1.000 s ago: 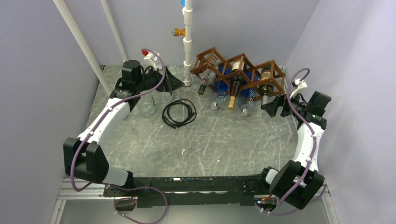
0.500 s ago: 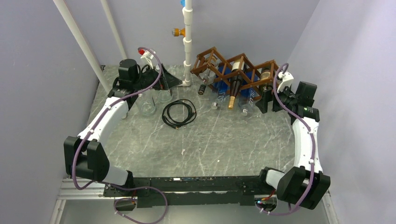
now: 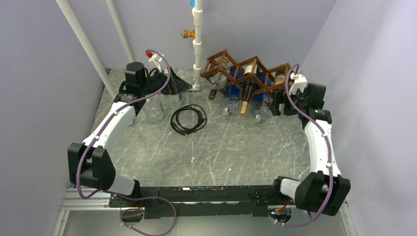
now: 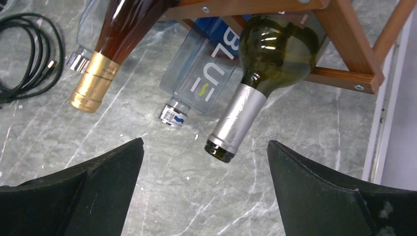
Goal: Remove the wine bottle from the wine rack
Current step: Pick up the wine bottle from the wine rack.
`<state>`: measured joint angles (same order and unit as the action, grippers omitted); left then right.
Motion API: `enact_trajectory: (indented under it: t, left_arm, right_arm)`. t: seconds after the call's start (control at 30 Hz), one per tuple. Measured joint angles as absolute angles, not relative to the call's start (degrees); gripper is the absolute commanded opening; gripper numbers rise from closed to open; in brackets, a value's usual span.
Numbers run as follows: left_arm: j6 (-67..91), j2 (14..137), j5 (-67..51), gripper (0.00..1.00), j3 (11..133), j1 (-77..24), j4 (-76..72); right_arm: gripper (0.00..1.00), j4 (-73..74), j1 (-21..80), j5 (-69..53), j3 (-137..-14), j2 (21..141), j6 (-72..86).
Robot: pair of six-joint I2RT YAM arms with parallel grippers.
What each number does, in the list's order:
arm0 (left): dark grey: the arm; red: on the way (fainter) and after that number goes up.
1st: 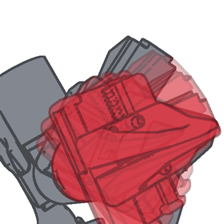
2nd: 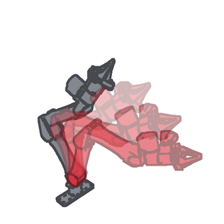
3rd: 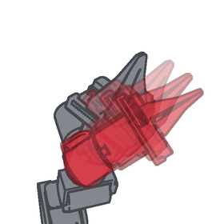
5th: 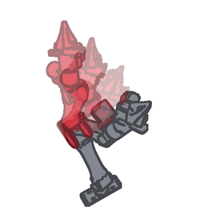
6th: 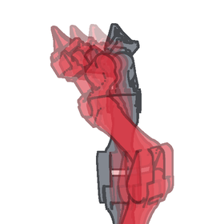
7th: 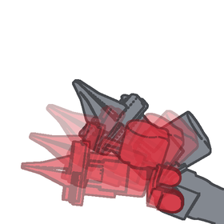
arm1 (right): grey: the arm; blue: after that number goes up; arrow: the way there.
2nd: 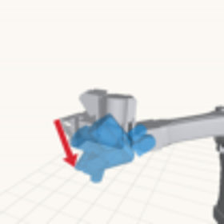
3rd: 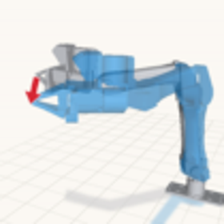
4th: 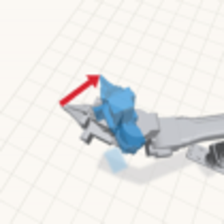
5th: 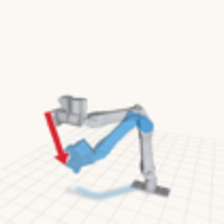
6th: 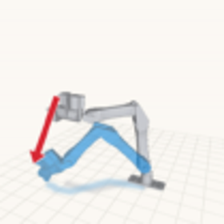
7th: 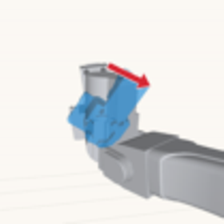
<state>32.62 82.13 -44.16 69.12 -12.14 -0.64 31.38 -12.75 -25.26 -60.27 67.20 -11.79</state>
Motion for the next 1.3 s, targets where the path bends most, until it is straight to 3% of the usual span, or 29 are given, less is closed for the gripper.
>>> enact_trajectory:
  t: [0.57,0.7,1.3]
  left_arm:
    - [32.18,82.24,-44.12,1.00,69.12,-12.14,0.73]
    - [32.16,82.24,-44.12,1.00,69.12,-12.14,0.80]
    - [31.94,82.24,-43.72,0.99,69.12,-12.14,1.50]
  right_arm:
    - [0.97,24.75,-7.81,-5.85,-60.25,71.22,5.61]
    - [0.89,24.21,-7.77,-0.95,-60.25,74.19,9.54]
    - [0.71,15.66,-7.33,0.91,-60.27,85.73,15.07]
